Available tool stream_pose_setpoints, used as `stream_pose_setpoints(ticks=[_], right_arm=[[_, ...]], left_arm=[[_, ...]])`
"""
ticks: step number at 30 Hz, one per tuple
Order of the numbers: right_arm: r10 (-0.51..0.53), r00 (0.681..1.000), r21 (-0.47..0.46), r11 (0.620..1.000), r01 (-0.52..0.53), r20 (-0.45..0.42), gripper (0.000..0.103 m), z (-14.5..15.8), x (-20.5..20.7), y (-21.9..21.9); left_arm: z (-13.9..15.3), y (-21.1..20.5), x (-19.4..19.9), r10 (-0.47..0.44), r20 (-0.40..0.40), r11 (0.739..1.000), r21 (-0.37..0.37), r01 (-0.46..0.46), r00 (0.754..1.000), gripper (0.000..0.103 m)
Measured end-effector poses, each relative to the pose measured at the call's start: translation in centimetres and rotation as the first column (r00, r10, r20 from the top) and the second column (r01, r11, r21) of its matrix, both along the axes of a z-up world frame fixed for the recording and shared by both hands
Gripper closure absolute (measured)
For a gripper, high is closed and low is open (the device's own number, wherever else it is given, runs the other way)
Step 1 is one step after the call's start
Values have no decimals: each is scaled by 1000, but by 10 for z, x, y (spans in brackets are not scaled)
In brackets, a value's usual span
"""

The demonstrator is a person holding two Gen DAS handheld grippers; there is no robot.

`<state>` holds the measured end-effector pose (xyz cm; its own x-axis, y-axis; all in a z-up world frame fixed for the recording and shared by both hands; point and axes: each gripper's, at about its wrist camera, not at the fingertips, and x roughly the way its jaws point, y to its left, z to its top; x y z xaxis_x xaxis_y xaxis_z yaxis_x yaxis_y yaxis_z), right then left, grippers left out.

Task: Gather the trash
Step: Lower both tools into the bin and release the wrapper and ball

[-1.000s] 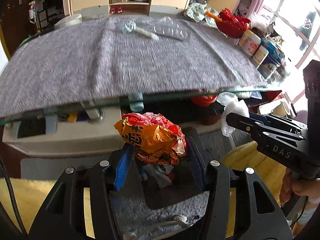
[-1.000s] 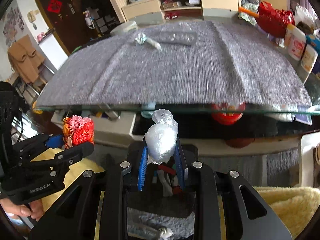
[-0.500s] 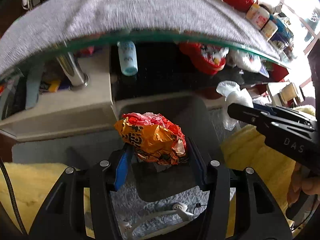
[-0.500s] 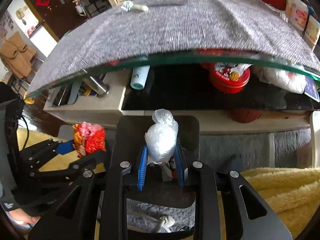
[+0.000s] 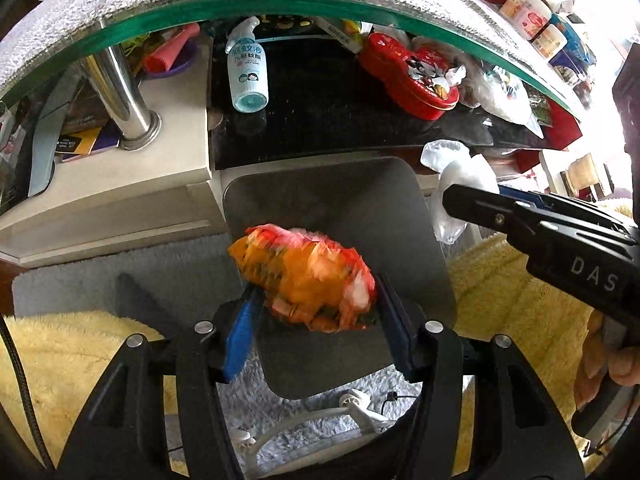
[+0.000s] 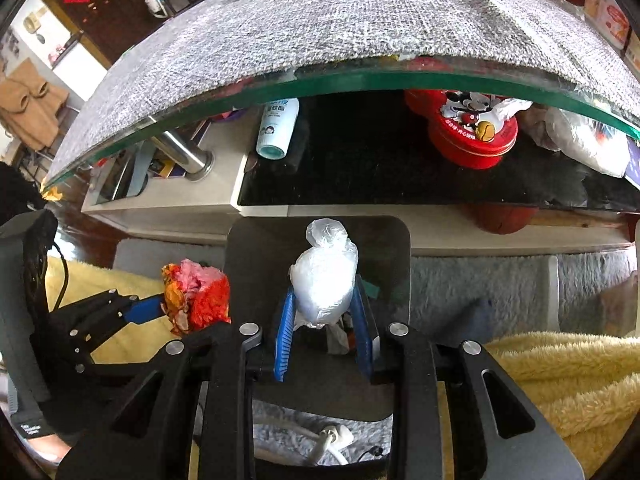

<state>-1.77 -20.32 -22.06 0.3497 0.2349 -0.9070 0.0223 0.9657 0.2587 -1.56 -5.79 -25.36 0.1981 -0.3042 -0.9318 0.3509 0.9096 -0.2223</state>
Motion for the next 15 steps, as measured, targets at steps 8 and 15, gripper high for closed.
stream_pose_setpoints(ticks=[8,15], right_arm=[[-24,1000,-9,1000,24,12,43,5,3,-6],[-61,998,-44,997,62,32,7,16,5,-15]], left_arm=[[8,3,3,8,26,1000,20,-9,1000,30],[25,14,8,37,66,999,31,-39,997,15]])
